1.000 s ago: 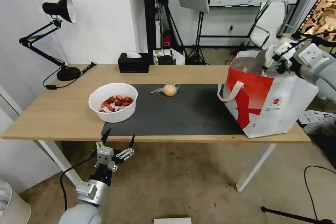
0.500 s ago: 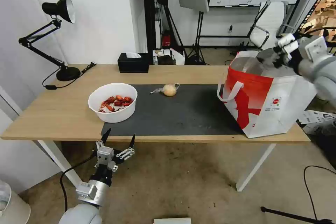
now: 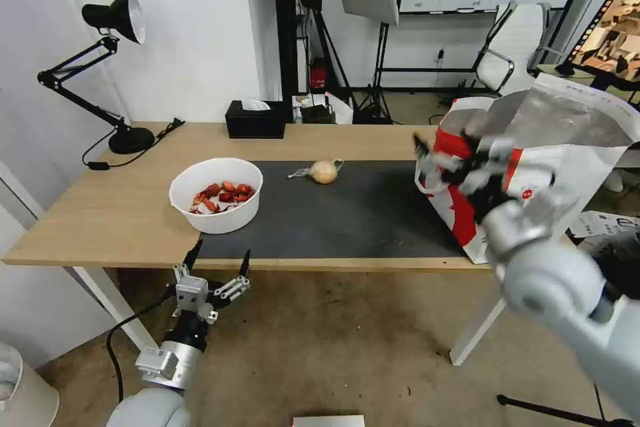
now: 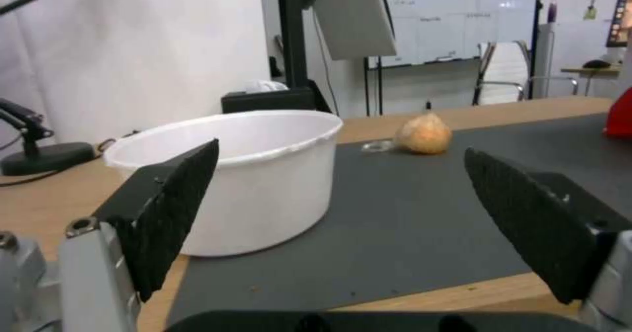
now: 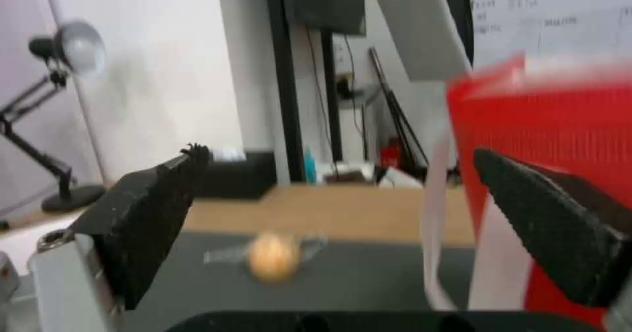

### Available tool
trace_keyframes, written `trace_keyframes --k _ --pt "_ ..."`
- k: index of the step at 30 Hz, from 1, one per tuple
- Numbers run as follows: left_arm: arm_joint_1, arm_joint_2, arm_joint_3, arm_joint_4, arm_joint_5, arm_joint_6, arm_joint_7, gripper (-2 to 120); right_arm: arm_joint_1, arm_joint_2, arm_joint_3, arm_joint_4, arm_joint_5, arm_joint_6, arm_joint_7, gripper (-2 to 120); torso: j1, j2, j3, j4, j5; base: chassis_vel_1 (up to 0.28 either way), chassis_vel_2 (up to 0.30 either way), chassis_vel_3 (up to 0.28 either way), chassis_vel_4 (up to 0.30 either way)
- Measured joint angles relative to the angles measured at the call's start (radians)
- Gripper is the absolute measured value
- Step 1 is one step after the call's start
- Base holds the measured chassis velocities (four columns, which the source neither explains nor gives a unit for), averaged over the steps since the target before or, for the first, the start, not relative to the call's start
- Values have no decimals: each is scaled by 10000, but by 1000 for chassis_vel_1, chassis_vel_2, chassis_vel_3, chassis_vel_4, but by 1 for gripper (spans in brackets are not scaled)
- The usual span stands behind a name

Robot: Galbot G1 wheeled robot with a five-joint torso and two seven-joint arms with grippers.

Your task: Pick up the trash from the table and place it into the takeout bag.

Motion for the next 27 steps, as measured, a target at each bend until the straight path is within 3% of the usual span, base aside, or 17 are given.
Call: trace_keyframes --k 8,13,27 --pt "44 -81 -15 109 39 -50 2 100 -3039 1234 457 -169 -2239 591 -267 100 0 1 0 -2 0 0 0 0 0" --pt "35 -81 22 157 41 -47 15 100 -4146 1875 456 -289 -3067 762 -413 100 0 1 -1 -2 -2 0 0 0 0" --pt "113 31 -8 174 82 300 41 100 -4252 2005 379 -494 -3248 730 -389 100 0 0 1 0 -1 0 0 0 0"
